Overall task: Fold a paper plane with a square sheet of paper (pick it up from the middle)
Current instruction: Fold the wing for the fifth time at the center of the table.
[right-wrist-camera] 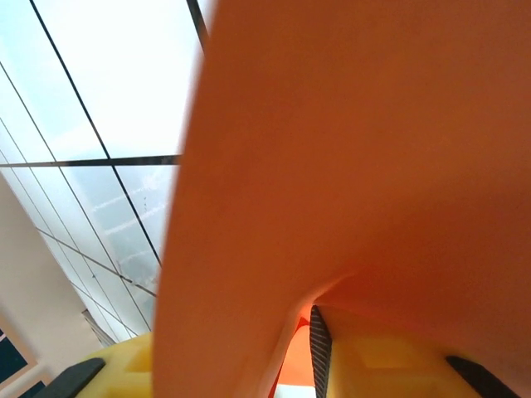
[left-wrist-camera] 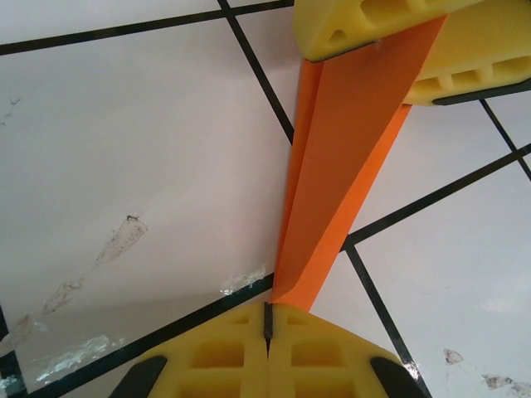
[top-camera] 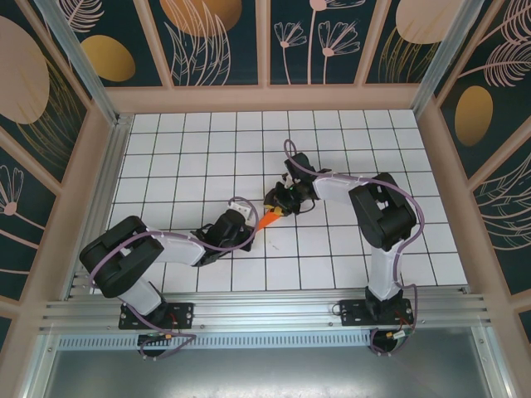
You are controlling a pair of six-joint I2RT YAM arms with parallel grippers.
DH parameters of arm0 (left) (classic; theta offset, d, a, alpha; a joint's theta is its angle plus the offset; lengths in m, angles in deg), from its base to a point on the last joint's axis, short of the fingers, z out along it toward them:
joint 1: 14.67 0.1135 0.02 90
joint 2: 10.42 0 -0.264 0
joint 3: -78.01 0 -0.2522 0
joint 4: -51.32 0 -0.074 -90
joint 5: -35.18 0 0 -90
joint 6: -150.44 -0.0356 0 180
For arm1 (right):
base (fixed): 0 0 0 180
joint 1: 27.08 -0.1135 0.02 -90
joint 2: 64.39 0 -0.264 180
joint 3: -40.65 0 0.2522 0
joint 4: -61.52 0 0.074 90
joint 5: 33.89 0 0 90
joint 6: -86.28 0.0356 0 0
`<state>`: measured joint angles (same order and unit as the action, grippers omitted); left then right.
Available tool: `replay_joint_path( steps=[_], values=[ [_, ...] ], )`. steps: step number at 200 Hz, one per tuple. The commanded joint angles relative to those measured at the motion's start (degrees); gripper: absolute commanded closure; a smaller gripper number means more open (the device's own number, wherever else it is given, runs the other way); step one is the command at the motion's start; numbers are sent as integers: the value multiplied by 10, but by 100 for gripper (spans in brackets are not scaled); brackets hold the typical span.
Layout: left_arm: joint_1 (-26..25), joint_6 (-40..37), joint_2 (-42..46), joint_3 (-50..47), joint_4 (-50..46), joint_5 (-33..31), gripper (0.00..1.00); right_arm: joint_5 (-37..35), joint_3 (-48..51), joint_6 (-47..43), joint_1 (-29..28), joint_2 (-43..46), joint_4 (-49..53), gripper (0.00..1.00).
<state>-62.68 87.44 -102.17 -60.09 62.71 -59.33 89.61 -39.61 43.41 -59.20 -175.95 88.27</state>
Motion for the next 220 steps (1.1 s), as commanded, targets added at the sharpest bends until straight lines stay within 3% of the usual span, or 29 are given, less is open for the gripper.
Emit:
replay_joint_path(
  steps=[1,59,128,167,220],
  values=[
    [-4,-31,0,11,-44,-29,100,21,-7,13,-13,19,20,65],
    [-9,-50,-9,26,-57,-37,100,21,-17,31,-23,16,23,67],
    [-13,-50,-17,27,-57,-31,100,6,1,53,-7,37,-4,88],
    [-13,-51,-18,28,-60,-28,100,-9,-5,42,-1,44,7,77],
    [-13,-51,-20,30,-64,-29,100,-31,-3,16,4,40,8,87]
  ],
)
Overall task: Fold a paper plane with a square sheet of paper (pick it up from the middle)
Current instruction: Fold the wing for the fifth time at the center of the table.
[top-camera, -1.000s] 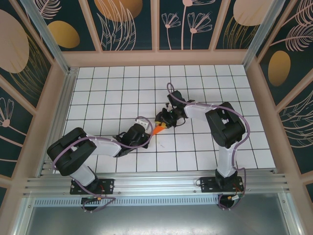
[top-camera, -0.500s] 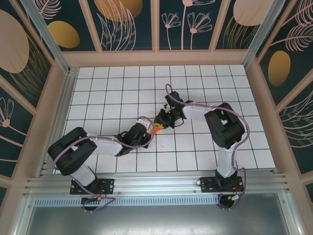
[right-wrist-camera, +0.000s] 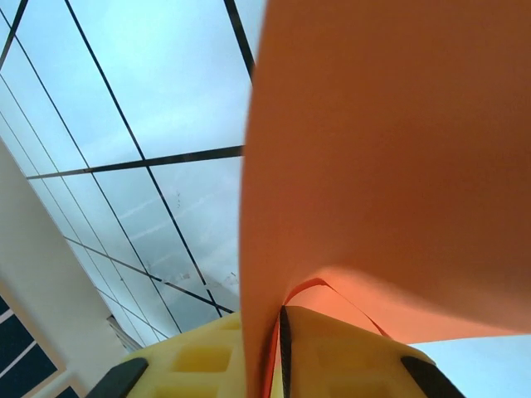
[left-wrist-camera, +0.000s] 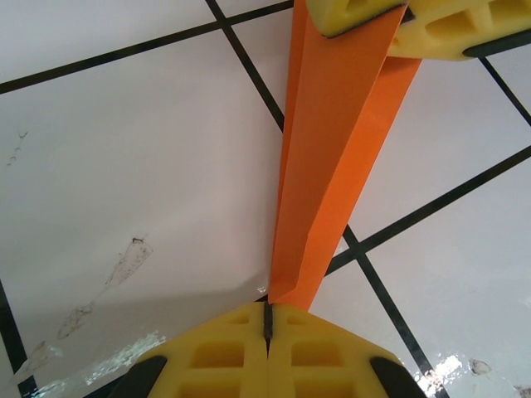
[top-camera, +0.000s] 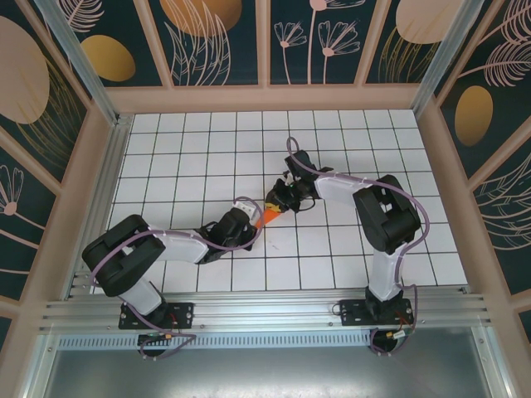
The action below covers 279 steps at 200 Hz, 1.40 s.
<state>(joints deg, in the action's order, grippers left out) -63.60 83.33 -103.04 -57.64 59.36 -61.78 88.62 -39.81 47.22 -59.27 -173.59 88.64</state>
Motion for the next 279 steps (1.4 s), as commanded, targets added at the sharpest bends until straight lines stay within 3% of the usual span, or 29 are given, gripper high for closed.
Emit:
replay_joint_path(
  steps=[1,41,82,116,157,196,279],
  values=[
    [-4,-10,-12,6,-31,-4,100,-23,-1,-24,5,16,4,87],
    [-5,-2,-4,7,-34,4,100,-48,6,-64,5,7,-5,91],
    [-4,24,54,7,-46,24,60,-47,16,-95,5,9,-25,90],
    [3,65,109,6,-50,46,46,-39,34,-119,5,15,-48,90],
    [60,170,102,-13,29,147,46,-3,75,-139,5,28,-110,90],
    [93,221,57,-23,117,229,50,37,104,-165,20,26,-148,90],
    [93,223,12,-26,162,261,50,99,158,-161,38,74,-237,89]
  ],
)
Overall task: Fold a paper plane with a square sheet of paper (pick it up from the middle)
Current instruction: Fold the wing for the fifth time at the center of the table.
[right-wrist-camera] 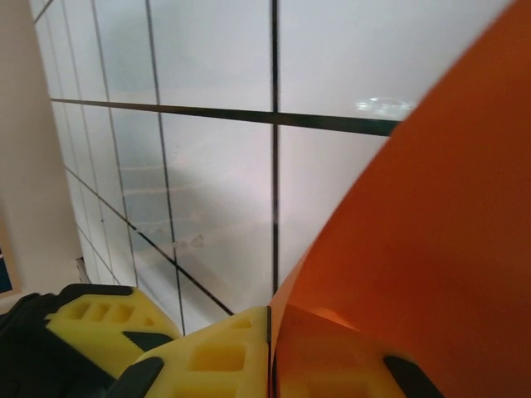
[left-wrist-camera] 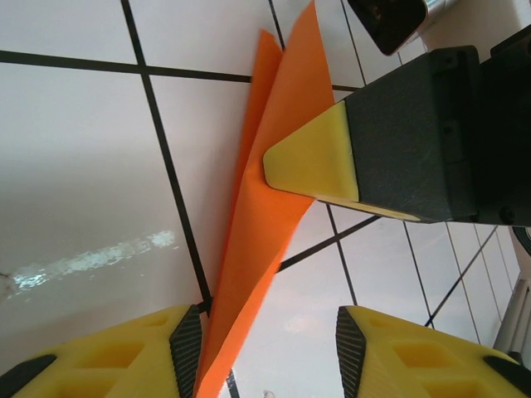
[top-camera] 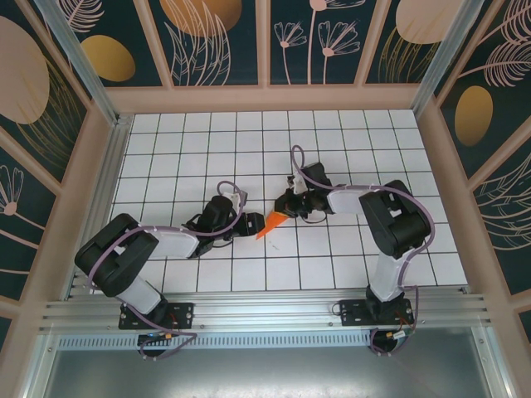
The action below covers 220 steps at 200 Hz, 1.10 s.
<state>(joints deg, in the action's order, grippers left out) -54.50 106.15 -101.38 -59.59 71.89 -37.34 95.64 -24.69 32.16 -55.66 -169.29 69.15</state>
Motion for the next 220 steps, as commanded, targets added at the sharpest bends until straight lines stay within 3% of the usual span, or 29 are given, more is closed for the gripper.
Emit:
replay_joint_path(
  steps=[1,39,98,136,187,220],
  values=[
    [3,-7,-4,-7,36,16,51,30,7,-11,2,32,-42,89],
    [1,-63,-5,-15,24,-6,53,34,4,-5,3,27,-47,89],
    [-48,-160,-15,20,-90,-117,54,29,-5,0,3,17,-40,89],
    [-71,-174,-30,50,-132,-189,67,27,-8,2,3,13,-37,89],
    [-79,-193,-32,62,-155,-212,82,25,-10,3,4,12,-34,90],
    [-87,-207,-30,62,-163,-222,85,24,-13,5,4,10,-32,90]
  ],
)
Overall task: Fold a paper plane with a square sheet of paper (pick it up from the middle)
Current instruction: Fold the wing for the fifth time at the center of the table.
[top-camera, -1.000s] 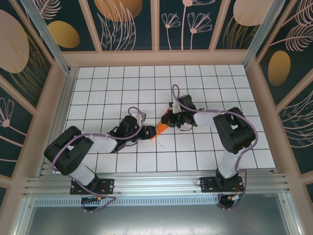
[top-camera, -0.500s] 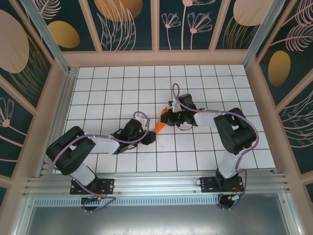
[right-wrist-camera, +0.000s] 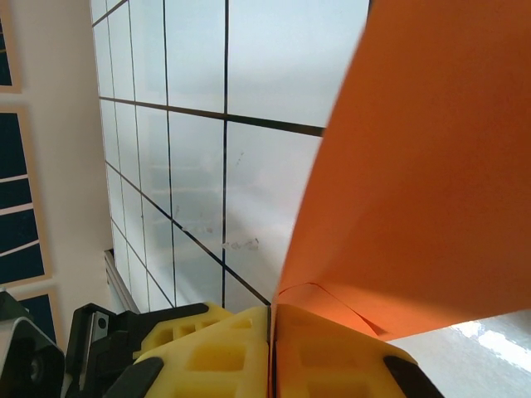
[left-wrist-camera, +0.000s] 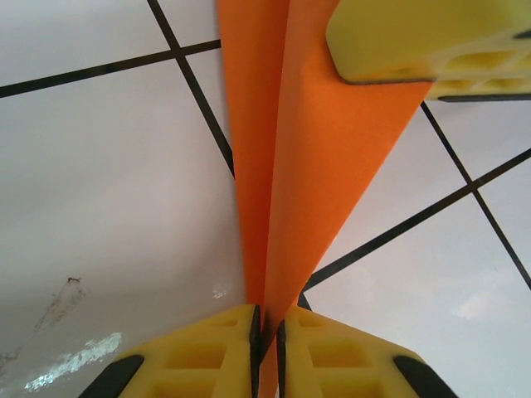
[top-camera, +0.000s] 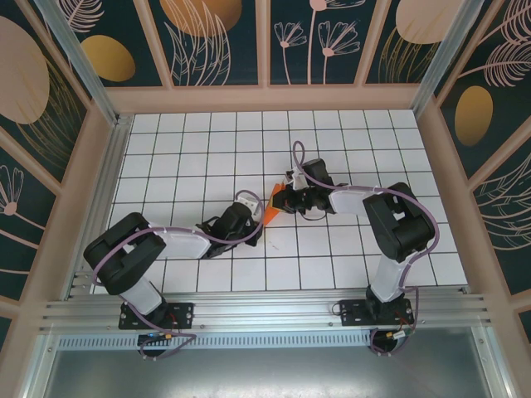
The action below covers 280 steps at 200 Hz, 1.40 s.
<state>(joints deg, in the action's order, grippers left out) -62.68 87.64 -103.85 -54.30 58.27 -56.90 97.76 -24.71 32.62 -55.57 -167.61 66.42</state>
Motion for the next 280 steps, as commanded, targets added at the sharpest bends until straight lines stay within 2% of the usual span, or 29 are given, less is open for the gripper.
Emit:
replay_joint_path(
  steps=[1,105,115,138,166,191,238,280],
  values=[
    [-6,-23,-6,9,-28,-28,85,2,-12,0,4,-7,-4,90],
    [-52,-85,-45,60,-119,-151,97,-6,-8,-5,6,-8,2,90],
    [-53,-84,-45,62,-126,-157,95,-7,-7,-6,6,-8,2,90],
    [-54,-64,-35,64,-131,-141,81,-8,-5,-11,6,-8,2,90],
    [-52,-28,10,55,-114,-87,57,-5,1,-23,7,-10,0,90],
    [-39,12,56,40,-81,-18,47,1,3,-41,8,-14,-1,90],
    [47,113,98,-20,87,159,44,31,5,-98,13,-21,-2,89],
    [81,155,60,-48,181,228,50,78,0,-156,14,-30,14,90]
  ],
)
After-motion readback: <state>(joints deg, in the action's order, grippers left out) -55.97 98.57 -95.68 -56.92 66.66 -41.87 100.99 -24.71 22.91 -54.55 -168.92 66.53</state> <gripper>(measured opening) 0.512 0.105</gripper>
